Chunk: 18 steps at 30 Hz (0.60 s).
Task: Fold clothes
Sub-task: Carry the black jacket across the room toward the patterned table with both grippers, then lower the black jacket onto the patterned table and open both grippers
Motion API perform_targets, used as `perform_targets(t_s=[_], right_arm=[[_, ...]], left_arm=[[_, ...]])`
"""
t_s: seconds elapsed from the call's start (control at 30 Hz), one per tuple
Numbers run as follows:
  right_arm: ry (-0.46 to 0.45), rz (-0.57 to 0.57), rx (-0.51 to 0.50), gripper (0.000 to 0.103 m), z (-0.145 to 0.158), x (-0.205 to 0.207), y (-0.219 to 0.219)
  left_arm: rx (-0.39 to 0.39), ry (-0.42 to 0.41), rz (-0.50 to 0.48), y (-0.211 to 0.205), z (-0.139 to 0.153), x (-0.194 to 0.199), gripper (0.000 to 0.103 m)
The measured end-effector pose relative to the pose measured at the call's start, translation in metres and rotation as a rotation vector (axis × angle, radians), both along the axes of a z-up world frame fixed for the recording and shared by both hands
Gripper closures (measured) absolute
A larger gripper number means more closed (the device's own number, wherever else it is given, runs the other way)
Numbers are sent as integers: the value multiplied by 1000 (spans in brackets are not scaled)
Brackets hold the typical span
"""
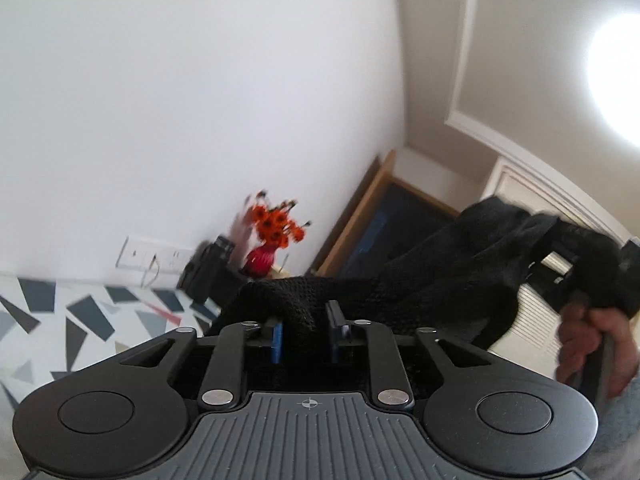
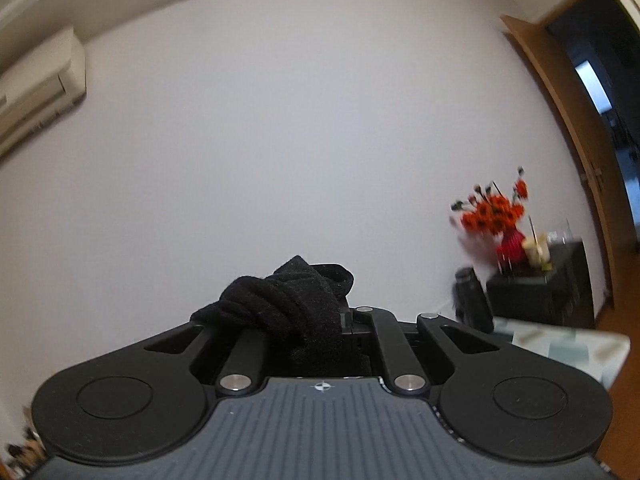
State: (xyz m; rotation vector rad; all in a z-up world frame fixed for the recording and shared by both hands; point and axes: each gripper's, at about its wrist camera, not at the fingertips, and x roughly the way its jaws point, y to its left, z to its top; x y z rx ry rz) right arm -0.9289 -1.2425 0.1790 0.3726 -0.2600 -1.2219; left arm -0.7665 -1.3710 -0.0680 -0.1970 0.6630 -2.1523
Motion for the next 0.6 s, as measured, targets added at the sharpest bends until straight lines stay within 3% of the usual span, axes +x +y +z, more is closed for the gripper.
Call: perform_targets(t_s=[0.2,0.33,0.47,0.6], right_arm=[[148,8,-65,93,-8,22,-89],[66,68,-50,93,-21,13,-160],[36,139,-52,93,-28,8,-234],[-30,312,-97,93,-28,5,-305]], left_arm=[[70,-3,64,-86,-31,-27,85],[-7,-99,172,-111,-36,-25,89],[-1,-107,283,-136,-31,-24,96],[1,-146,421,-157,-22,-45,97]])
